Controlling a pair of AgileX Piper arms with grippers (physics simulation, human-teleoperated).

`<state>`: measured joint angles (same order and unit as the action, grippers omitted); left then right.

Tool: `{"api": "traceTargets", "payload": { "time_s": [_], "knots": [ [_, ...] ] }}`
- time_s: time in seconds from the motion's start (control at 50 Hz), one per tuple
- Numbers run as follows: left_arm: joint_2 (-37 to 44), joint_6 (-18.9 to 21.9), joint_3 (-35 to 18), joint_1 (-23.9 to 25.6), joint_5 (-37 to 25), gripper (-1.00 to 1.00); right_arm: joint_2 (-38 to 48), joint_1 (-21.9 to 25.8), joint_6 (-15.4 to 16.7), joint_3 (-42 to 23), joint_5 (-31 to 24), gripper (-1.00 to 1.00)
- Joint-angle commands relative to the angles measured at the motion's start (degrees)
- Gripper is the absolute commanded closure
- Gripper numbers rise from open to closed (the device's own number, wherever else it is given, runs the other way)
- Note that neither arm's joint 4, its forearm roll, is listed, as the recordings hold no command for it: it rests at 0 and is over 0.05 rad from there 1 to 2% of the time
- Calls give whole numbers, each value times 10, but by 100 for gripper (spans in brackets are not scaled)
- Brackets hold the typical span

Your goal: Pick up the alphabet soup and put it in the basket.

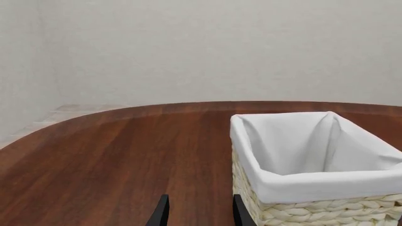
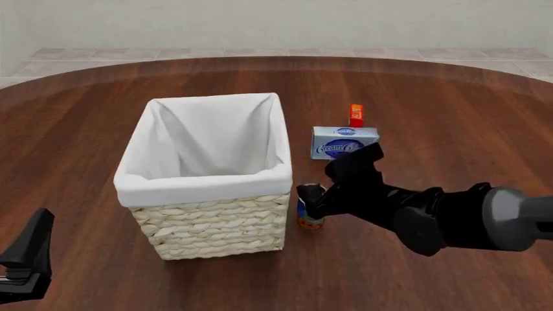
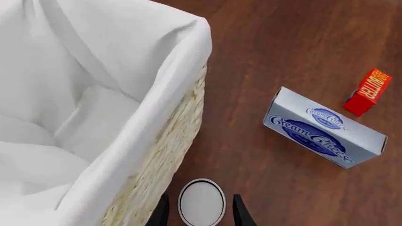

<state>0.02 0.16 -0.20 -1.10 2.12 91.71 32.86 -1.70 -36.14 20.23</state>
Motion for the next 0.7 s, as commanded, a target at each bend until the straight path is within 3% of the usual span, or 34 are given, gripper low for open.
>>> {"api": "traceTargets", "payload": {
  "time_s": [0.02,0.7],
  "knots": [
    [0,1,0,1,0,-100,10,3,-6,1,11,-100],
    [0,4,0,3,-3,-100,49,6,-9,4,37,-100]
  ]
}}
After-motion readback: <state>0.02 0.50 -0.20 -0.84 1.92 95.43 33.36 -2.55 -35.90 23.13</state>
